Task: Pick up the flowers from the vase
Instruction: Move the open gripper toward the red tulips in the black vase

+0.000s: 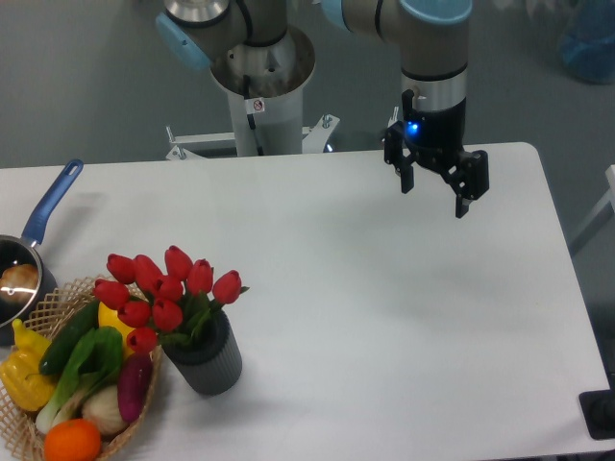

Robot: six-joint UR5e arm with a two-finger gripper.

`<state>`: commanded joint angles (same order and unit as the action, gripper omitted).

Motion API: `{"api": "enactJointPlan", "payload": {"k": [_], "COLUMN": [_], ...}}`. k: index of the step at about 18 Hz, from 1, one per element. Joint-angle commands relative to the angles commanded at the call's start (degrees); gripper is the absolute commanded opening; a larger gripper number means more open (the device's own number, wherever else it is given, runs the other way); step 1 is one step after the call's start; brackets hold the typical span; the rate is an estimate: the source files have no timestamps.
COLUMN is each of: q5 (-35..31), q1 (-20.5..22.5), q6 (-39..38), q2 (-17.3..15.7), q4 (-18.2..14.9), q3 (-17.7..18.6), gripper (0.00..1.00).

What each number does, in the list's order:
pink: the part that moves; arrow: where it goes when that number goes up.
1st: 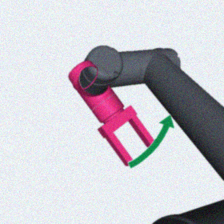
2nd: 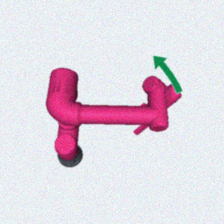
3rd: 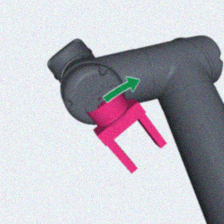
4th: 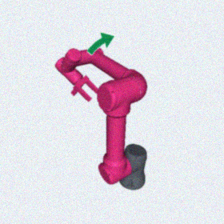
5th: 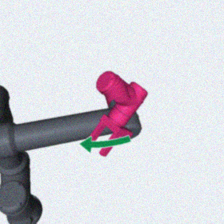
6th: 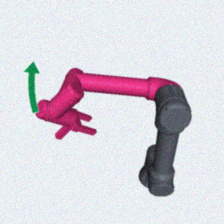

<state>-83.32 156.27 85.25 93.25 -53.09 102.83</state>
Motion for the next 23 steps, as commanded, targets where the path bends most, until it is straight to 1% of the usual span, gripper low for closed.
{"api": "enactJointPlan", "payload": {"k": [5, 7, 9, 11, 13, 16, 19, 20, 23], "q5": [0.44, 2.36, 5.52, 9.21, 12.73, 17.12, 25.99, 27.93, 31.19], "q1": [-0.18, -0.26, 0.17, 1.40, 1.93, 1.84, 1.58, 1.32, -0.17], "q6": [0.00, -0.26, -0.35, -0.70, -2.54, -5.97, -6.68, -7.03, -7.12], "q2": [-0.09, -0.09, 0.35, 0.35, 0.35, 0.44, 0.62, 0.62, 1.31], "q4": [0.09, 0.09, 0.09, 0.35, 0.35, 0.44, 0.35, 0.26, 0.26], "q3": [0.09, 0.09, 0.35, 1.84, 2.55, 2.99, 4.30, 4.83, 5.45], "gripper": [1.00, 1.00, 1.00, 1.00, 1.00, 1.00, 1.00, 1.00, 1.00]}}
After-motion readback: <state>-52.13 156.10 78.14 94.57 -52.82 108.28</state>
